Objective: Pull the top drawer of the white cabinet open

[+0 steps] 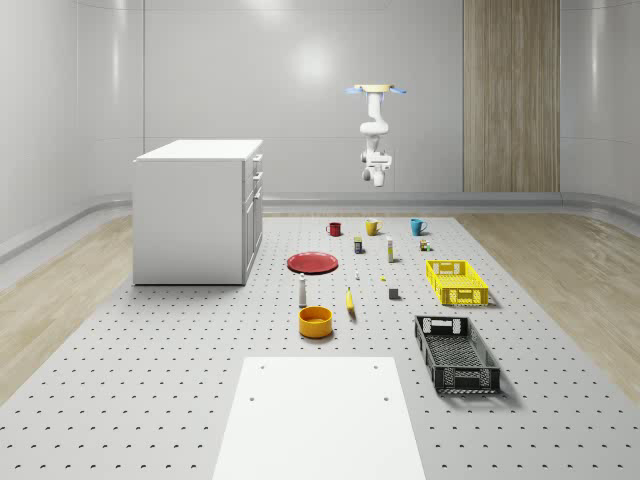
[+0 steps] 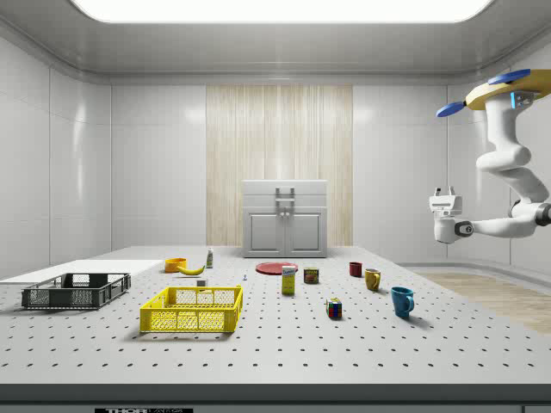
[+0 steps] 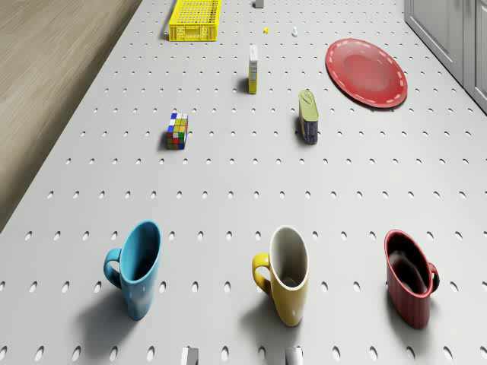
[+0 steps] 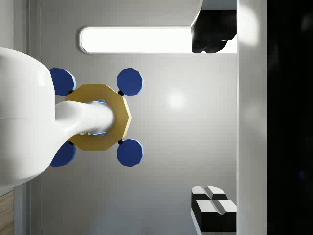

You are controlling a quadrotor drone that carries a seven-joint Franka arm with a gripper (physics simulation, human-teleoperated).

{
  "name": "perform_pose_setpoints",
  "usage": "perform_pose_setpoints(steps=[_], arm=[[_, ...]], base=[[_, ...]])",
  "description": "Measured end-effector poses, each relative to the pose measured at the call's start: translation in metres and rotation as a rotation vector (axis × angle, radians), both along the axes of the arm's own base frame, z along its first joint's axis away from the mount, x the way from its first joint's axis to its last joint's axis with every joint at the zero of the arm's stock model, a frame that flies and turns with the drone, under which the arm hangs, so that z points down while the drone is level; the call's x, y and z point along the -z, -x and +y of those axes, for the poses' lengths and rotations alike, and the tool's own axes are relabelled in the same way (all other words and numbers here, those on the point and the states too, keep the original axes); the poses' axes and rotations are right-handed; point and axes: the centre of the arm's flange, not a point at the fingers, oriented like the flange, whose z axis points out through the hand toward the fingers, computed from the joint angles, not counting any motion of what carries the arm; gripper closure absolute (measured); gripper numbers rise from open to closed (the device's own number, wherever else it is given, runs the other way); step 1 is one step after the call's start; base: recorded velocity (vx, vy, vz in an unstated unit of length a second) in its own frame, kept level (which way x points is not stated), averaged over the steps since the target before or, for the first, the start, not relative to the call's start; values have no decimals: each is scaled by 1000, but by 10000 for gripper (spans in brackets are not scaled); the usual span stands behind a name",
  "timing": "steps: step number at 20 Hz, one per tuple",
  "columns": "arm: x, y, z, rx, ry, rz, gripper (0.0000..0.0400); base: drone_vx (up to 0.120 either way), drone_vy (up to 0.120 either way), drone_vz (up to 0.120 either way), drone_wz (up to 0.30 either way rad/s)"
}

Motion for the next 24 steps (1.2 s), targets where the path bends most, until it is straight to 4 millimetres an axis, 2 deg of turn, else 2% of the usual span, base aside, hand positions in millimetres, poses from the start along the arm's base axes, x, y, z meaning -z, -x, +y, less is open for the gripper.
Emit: perform_pose_setpoints(steps=[4,11,12,13,15,17,20,22,24], arm=[[-30,4,0,0,0,-3,68],[-71,2,0,0,0,-9,90],[-75,1,-8,3,-92,-9,91],[-75,1,-24,3,-259,-7,90],[-66,0,-54,2,-580,-5,87],[-52,0,-74,0,-848,-3,87],[-31,-1,-90,-2,-1136,-2,89],[-21,-1,-94,-3,-1265,-2,91],[-13,-1,-97,-4,-1357,-1,92]], base=[[0,0,0,0],[0,-114,0,0],[0,-120,0,0],[0,-120,0,0],[0,-120,0,0],[20,-120,0,0],[120,-120,0,0],[120,-120,0,0],[120,-120,120,0]])
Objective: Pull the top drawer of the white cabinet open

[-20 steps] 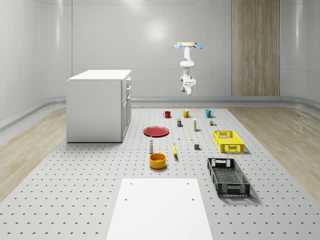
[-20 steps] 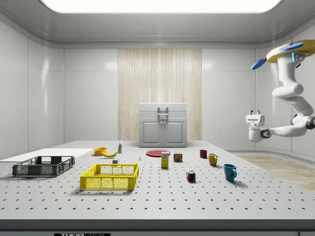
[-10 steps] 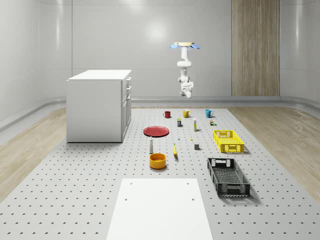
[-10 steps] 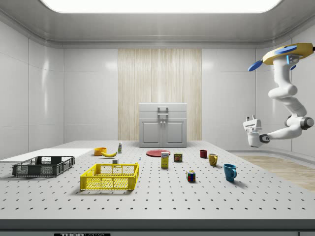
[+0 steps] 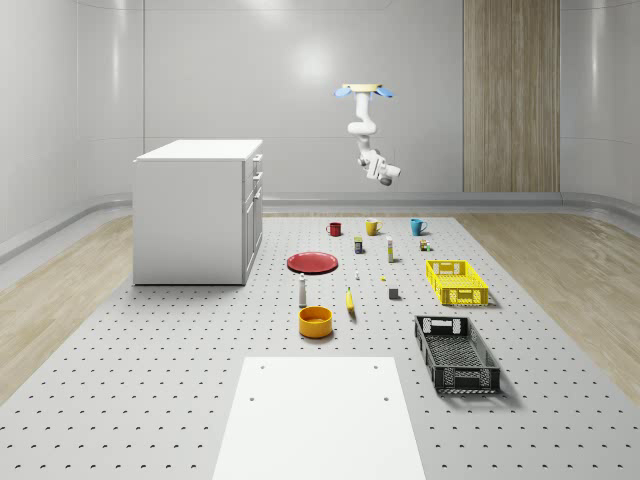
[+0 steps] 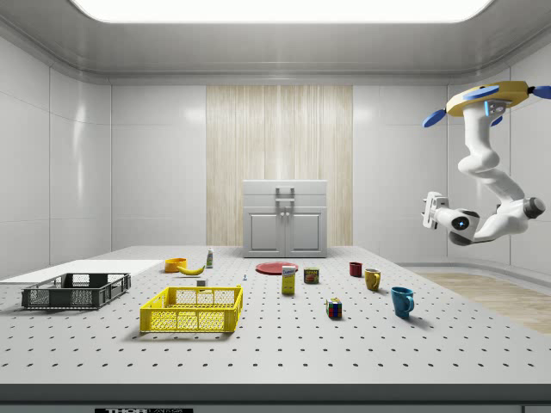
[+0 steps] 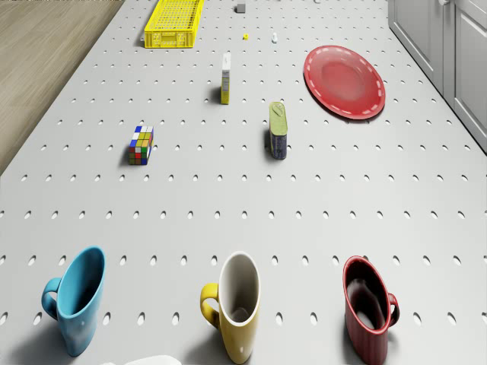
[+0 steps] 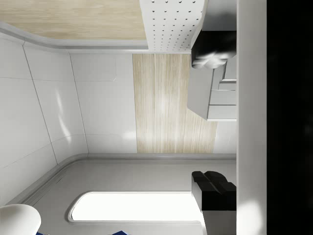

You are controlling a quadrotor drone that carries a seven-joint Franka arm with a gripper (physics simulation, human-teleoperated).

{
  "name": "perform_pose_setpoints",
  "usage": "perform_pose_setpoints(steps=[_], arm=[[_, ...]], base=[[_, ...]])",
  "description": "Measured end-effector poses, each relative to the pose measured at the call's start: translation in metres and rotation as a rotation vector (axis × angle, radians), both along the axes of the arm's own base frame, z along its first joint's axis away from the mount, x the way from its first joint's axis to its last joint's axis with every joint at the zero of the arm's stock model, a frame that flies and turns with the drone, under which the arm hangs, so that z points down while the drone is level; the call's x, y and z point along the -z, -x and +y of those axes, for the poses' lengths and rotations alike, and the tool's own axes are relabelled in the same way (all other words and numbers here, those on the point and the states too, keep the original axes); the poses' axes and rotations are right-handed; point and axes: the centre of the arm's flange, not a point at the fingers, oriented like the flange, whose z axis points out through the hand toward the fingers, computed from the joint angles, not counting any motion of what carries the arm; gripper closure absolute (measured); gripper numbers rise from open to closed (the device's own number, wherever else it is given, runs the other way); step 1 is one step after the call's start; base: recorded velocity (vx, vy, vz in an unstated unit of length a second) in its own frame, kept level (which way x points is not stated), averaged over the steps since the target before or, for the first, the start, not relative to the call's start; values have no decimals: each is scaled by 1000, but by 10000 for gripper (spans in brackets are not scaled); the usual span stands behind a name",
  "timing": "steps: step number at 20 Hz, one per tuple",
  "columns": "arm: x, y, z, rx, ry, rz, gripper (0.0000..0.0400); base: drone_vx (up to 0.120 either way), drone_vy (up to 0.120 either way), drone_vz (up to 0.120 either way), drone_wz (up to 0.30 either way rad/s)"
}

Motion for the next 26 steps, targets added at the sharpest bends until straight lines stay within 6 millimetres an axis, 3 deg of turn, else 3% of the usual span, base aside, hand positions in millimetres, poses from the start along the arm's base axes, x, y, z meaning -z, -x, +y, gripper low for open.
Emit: perform_pose_setpoints(steps=[9,23,26], arm=[[16,0,-2,-2,-171,0,95],[19,-1,-3,-2,-210,1,95],[19,-1,-3,-2,-211,1,95]], base=[[120,-120,120,0],[120,-120,120,0],[120,-120,27,0]])
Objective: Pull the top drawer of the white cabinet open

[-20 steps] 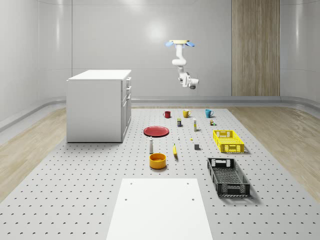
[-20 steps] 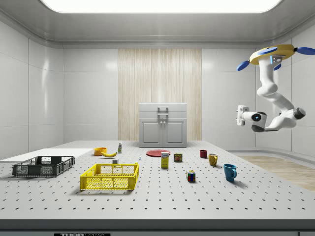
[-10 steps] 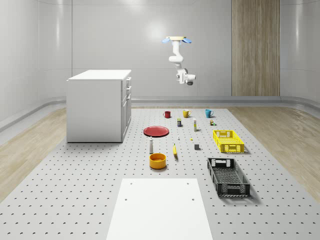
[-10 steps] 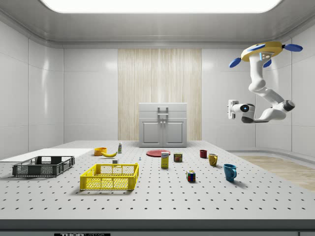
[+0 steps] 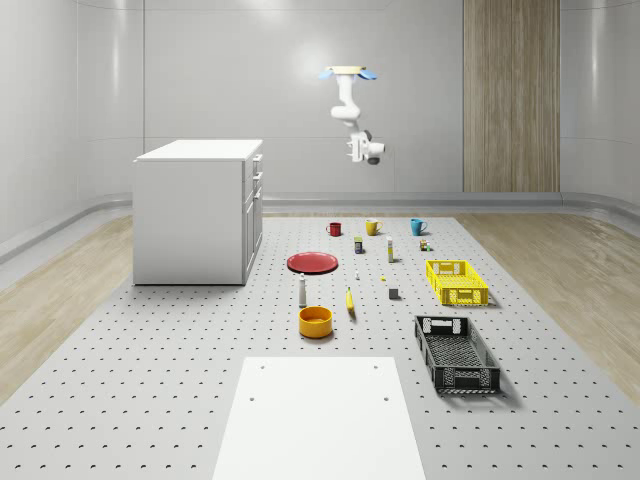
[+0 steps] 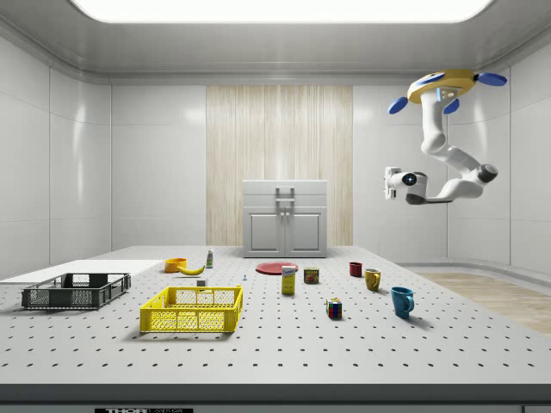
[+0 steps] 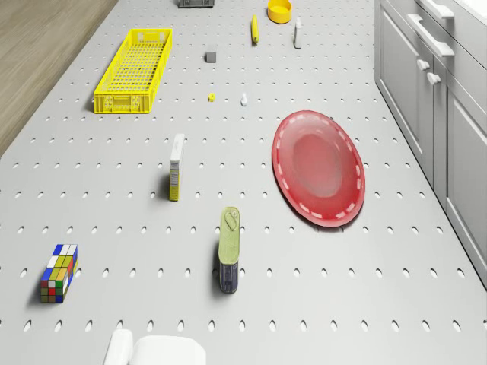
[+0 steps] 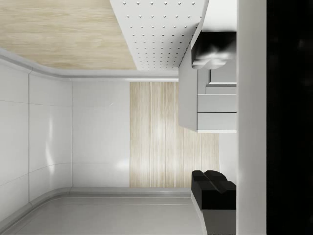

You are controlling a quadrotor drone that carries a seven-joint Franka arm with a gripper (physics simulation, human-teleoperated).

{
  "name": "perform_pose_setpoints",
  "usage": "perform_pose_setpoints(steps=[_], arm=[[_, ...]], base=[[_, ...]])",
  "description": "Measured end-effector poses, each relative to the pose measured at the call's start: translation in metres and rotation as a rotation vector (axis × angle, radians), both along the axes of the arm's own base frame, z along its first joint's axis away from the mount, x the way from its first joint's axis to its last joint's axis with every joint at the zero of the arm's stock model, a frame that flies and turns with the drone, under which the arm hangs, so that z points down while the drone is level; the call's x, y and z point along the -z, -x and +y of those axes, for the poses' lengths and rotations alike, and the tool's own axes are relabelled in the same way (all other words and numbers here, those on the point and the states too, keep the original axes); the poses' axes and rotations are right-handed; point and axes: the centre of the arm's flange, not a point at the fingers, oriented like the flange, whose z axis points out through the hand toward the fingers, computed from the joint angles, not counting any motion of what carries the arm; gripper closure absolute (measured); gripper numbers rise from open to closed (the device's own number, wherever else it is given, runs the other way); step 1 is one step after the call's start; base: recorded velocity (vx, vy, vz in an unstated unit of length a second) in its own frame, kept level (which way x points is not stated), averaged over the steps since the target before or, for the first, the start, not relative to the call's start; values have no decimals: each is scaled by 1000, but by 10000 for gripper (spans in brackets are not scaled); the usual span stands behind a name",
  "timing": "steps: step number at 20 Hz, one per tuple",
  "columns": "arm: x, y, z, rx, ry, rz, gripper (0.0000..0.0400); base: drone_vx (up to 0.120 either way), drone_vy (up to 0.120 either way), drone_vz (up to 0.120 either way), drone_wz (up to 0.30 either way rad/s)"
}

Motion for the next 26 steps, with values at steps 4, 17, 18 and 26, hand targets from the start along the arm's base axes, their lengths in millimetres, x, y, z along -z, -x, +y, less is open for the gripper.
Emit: perform_pose_setpoints(steps=[4,17,18,26], arm=[[0,0,0,0,-1,0,95],[0,0,0,0,-2,0,95],[0,0,0,0,-2,0,95],[0,0,0,0,-2,1,95]], base=[[120,-120,0,0],[120,-120,0,0],[120,-120,0,0],[120,-120,0,0]])
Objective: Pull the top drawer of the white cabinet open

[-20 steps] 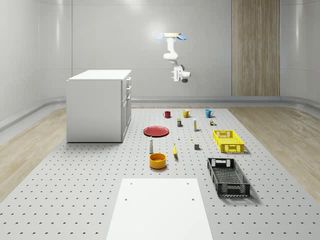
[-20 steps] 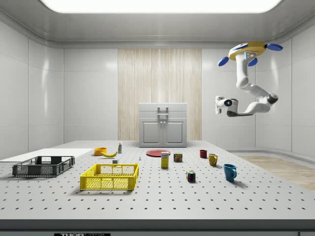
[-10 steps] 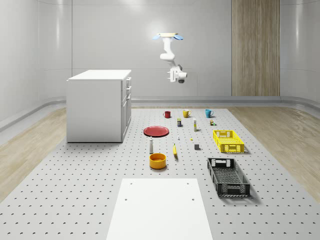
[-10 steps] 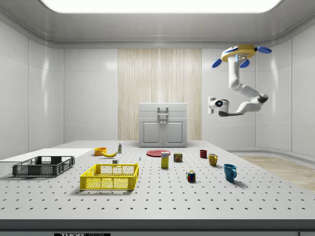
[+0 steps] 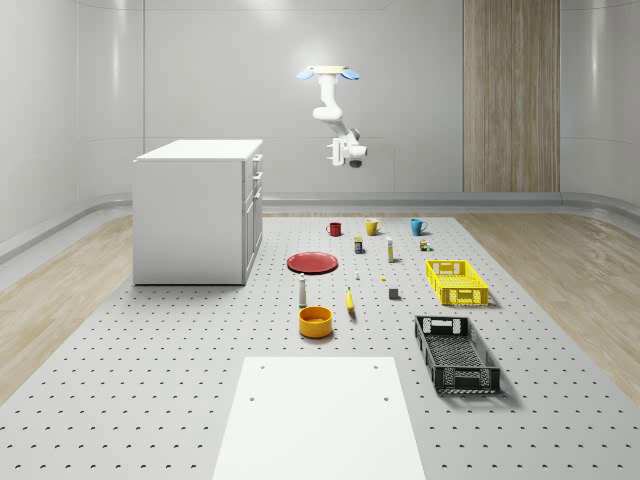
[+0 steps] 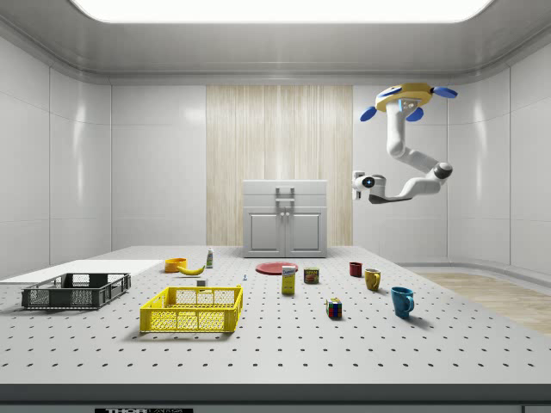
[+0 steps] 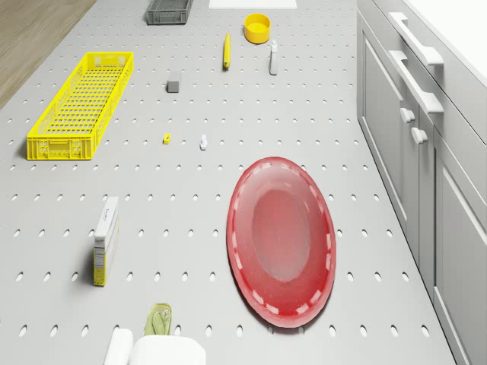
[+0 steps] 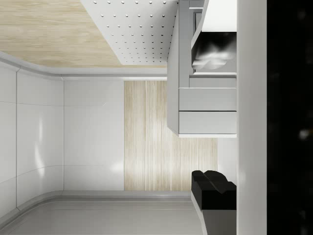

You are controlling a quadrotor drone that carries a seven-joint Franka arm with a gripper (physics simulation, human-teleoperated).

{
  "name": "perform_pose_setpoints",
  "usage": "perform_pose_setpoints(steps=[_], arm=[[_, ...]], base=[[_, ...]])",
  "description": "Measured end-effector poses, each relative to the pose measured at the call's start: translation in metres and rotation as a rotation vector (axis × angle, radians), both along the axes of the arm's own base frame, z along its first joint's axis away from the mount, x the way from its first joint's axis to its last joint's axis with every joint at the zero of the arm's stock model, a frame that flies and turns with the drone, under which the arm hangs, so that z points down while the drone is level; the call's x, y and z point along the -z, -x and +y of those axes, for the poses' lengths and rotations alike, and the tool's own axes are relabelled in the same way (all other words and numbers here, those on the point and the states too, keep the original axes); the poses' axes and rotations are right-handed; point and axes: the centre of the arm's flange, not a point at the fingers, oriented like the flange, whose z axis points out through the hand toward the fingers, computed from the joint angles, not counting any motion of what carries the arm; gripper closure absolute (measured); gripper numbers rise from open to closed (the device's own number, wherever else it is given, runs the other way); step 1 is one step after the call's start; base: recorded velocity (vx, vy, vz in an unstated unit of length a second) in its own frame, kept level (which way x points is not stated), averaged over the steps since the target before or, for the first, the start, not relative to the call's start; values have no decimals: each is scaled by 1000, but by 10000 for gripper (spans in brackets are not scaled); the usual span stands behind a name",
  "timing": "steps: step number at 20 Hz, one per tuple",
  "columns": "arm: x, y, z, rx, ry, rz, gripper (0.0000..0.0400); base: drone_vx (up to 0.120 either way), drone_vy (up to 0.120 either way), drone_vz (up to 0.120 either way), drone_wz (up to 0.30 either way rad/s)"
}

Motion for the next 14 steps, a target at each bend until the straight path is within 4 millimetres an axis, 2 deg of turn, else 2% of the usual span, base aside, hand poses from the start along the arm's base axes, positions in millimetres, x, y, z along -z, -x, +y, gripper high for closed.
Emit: perform_pose_setpoints(steps=[11,14], arm=[[0,0,0,0,0,0,95],[0,0,0,0,0,0,95]], base=[[120,-120,0,0],[120,-13,0,0]])
